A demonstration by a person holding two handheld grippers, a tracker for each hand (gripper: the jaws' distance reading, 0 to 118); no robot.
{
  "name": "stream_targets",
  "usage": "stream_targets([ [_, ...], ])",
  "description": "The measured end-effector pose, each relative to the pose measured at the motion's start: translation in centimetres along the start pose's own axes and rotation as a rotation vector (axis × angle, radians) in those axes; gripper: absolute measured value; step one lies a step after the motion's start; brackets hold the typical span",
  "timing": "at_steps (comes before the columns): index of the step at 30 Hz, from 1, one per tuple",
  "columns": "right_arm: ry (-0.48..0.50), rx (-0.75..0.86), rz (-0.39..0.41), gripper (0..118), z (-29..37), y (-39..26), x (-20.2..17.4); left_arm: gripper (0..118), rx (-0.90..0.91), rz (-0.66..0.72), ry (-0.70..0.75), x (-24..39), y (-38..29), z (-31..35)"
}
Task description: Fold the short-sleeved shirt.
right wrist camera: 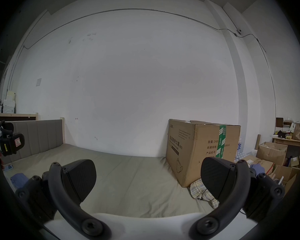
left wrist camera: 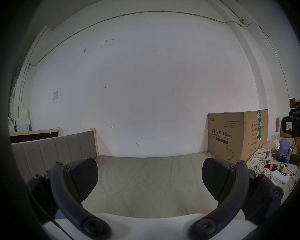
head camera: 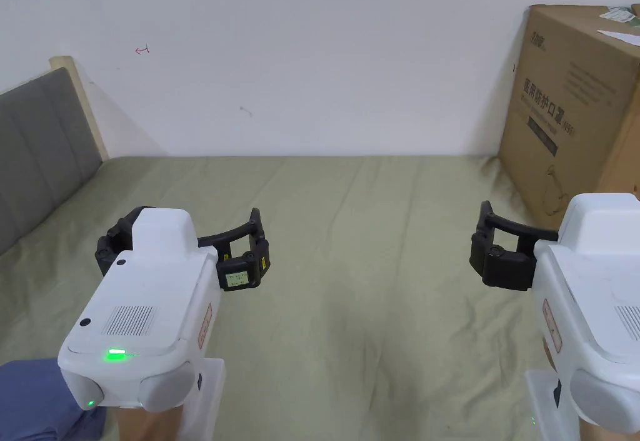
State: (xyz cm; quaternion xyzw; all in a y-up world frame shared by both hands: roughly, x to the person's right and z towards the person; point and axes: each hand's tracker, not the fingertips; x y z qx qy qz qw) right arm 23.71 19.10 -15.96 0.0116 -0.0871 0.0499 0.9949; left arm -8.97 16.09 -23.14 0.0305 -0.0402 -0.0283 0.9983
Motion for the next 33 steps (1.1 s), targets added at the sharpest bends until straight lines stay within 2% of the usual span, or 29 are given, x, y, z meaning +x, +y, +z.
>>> stream_targets([
  [33, 0.003, -0.004, 0.008, 118, -0.07, -0.04, -0.10, 118, 0.000, -0.002, 0.004, -0.41, 0.04, 0.15],
])
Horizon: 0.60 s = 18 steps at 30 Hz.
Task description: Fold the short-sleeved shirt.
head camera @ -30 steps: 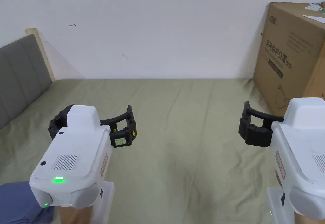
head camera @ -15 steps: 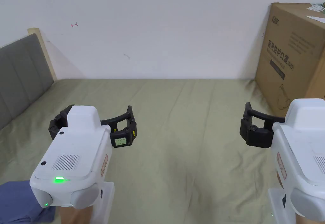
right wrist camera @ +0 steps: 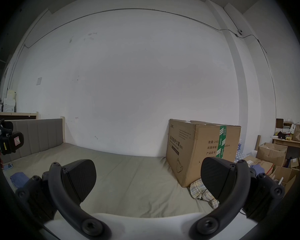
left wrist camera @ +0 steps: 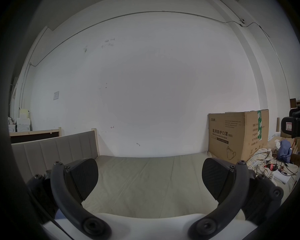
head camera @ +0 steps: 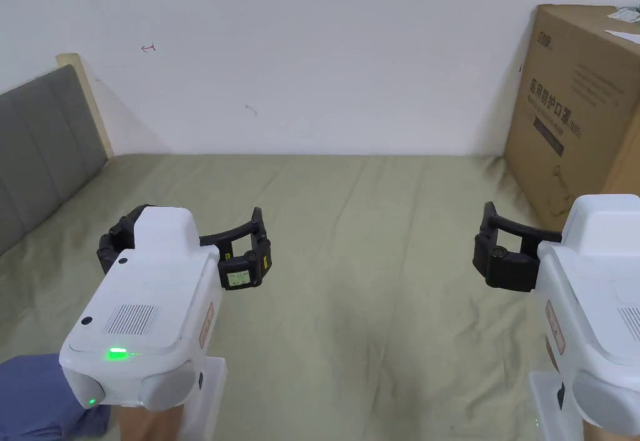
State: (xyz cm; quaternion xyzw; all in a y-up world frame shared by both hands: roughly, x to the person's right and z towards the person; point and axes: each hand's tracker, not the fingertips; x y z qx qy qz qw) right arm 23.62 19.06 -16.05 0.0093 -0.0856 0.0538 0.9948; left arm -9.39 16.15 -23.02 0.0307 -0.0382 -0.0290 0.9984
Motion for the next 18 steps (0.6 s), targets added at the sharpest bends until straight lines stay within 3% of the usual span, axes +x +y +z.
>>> stream_targets([
  [5, -0.020, -0.035, 0.008, 118, -0.2, -0.1, -0.2, 118, 0.001, 0.002, -0.004, 0.0, 0.1, 0.0],
  [8, -0.114, -0.137, -0.057, 118, -0.8, -0.2, -0.6, 118, -0.004, 0.003, -0.010, 0.0, 0.0, 0.1],
  [11, -0.063, -0.307, -0.127, 118, -1.7, 0.1, -0.3, 118, -0.008, 0.000, -0.012, 0.0, 0.0, 0.1],
  [15, -0.085, -0.528, -0.235, 118, -2.6, 0.9, -0.1, 118, -0.008, -0.011, -0.019, -0.1, 0.0, 0.2],
  [18, -0.100, -0.598, -0.257, 118, -3.0, 1.5, -0.2, 118, -0.004, -0.014, -0.021, 0.0, 0.2, 0.2],
])
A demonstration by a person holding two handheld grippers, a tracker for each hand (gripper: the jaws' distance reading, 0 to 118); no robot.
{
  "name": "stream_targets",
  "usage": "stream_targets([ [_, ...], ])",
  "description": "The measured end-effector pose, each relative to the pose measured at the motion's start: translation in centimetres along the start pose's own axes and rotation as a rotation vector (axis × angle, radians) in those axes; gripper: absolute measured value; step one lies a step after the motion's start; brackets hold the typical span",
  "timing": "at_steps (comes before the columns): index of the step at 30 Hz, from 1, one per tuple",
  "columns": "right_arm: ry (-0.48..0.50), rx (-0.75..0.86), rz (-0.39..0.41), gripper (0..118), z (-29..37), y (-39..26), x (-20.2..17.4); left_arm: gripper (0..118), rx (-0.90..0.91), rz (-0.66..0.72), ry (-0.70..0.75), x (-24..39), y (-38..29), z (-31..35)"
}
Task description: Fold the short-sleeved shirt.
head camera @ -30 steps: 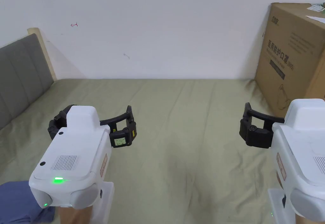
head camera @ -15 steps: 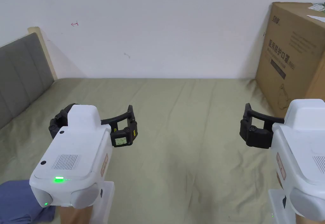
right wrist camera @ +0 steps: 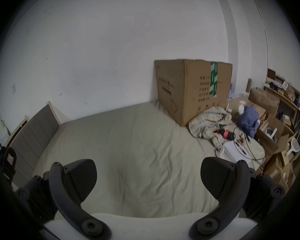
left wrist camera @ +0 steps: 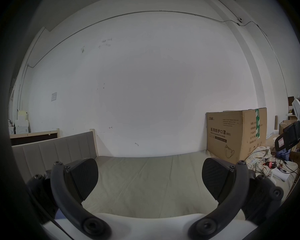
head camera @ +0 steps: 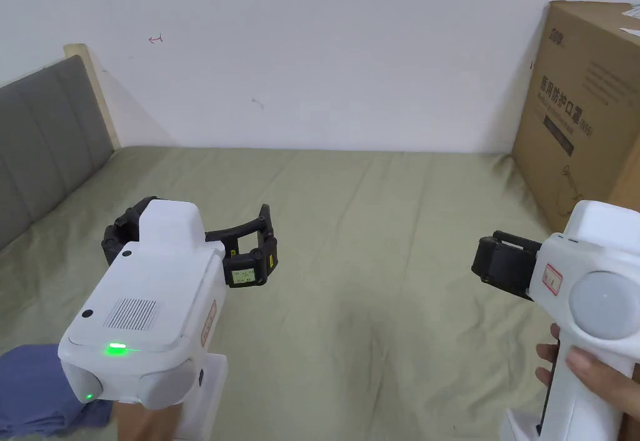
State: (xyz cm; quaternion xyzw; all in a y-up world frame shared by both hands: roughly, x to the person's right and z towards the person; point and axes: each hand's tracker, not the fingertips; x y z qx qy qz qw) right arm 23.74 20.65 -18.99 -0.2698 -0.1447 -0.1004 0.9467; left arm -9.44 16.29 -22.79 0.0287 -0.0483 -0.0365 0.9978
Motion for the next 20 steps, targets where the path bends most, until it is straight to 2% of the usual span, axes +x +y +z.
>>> stream_targets([
  [4, 0.075, -0.039, -0.004, 117, 0.58, 0.72, 0.05, 118, 0.002, 0.008, -0.004, 0.02, 0.07, -0.01],
  [20, -0.010, -0.006, 0.008, 117, -0.02, 0.73, 0.14, 118, 0.006, 0.009, 0.003, -0.14, -0.10, 0.01],
])
